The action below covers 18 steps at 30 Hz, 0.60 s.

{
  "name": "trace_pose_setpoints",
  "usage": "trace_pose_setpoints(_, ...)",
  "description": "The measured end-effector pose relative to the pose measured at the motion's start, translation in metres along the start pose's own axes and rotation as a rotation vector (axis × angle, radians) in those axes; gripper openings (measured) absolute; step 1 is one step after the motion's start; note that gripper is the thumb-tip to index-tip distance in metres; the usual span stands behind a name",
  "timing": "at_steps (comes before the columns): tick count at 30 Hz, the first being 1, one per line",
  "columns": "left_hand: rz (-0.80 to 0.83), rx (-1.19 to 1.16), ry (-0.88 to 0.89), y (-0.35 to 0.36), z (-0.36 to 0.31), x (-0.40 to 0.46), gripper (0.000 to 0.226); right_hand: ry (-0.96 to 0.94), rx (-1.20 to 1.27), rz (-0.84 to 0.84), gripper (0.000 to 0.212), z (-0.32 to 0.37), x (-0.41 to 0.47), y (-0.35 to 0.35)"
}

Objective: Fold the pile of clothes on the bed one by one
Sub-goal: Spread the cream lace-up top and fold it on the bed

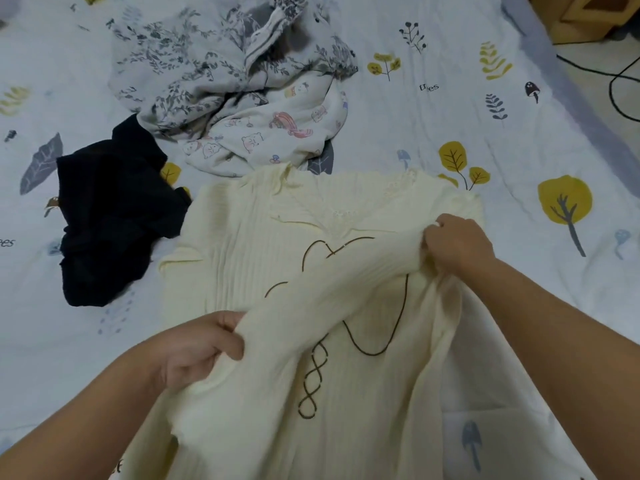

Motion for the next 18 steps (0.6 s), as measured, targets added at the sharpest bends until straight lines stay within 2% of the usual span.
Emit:
trace_pose_setpoints(1, -0.031, 0.079, 0.029, -0.004, 0.000, -0.001, 0.039, 0.016, 0.014, -0.010, 0.022, 0.000, 0.000, -0.001)
trace_pose_setpoints(3, -0.186, 0.446, 0.112, -0.011, -0.001, 0.000, 0.007, 0.036, -0.011, -0.020, 0.035, 0.001, -0.004, 0.002)
trace_pose_setpoints(5, -0.279, 0.656, 0.137, -0.018, 0.001, 0.003, 0.011, 0.072, -0.031, -0.063, 0.046, 0.005, -0.012, 0.006)
trace_pose_setpoints(7, -0.280, 0.716, 0.129, -0.016, 0.002, 0.002, 0.020, 0.129, -0.007, -0.114, 0.050, 0.006, -0.017, 0.008)
trace_pose_setpoints(10, -0.308, 0.800, 0.144, -0.016, 0.004, -0.001, 0.027, 0.173, 0.041, -0.095, 0.052, 0.004, -0.021, 0.010)
trace_pose_setpoints(14, -0.311, 0.848, 0.162, -0.013, 0.007, -0.004, 0.031, 0.185, 0.343, -0.094, 0.064, -0.002, -0.021, 0.012)
trace_pose_setpoints(16, -0.308, 0.890, 0.168, -0.012, 0.009, -0.005, 0.029, 0.218, 0.456, -0.110, 0.062, -0.008, -0.022, 0.008)
trace_pose_setpoints(18, -0.326, 0.926, 0.181, -0.013, 0.011, -0.004, 0.026, 0.247, 0.458, -0.111, 0.056, -0.014, -0.026, 0.006)
Point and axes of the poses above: each hand's wrist, its own x-axis towards the middle knuckle, its own y-axis out of the palm, z = x × y, the point moved 4 cm from there along x, towards the middle knuckle, and after that the axes turned 15 degrees about -x, right-handed, at the moved point
